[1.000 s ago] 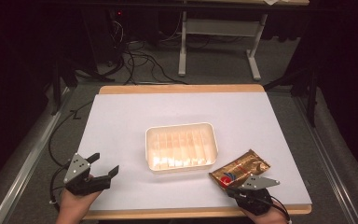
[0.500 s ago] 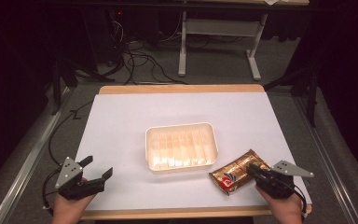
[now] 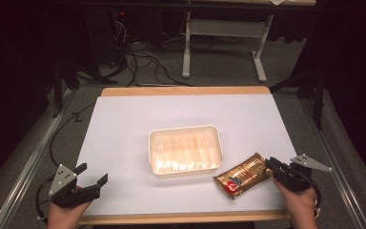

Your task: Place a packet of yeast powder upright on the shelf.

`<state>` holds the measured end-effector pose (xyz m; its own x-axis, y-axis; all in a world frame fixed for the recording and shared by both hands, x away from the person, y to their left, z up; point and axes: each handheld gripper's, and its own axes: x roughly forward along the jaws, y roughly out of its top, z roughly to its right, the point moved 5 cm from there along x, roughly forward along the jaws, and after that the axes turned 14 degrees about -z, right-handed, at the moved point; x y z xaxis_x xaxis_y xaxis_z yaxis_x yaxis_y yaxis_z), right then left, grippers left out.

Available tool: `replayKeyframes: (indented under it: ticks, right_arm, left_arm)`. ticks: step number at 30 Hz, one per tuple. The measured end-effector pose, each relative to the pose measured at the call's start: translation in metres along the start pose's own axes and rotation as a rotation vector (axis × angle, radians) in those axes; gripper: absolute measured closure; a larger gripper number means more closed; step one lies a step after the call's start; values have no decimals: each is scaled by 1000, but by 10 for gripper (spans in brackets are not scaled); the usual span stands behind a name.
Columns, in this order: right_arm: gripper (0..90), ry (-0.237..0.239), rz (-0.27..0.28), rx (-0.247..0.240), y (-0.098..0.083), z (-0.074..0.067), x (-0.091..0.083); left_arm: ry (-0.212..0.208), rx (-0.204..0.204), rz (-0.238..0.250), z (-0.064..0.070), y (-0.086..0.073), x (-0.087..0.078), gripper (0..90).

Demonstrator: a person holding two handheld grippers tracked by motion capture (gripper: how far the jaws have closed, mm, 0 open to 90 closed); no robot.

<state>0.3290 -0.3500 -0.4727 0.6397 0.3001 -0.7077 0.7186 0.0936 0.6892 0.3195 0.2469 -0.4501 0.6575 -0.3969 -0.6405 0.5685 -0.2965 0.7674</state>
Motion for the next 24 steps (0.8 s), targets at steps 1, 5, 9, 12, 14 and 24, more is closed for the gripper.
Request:
replayKeyframes:
  ticks: [1,5,9,12,14,24]
  right_arm:
    - [702,-2,1,6,-1,3,0]
    - [637,10,8,55,-5,12,-4]
    - [565,29,4,93,-8,18,-4]
    - [519,44,5,118,-9,19,-4]
    - [472,50,1,137,-12,20,-2]
    - [330,158,-25,250,-23,24,4]
  left_arm:
    - [5,10,-3,0,0,-1,157]
    - [3,15,5,4,-1,-5,158]
    - [1,21,4,4,0,-4,158]
    - [0,19,6,3,1,-3,158]
    - [-4,19,3,3,1,-2,158]
    - [-13,34,-5,7,4,1,158]
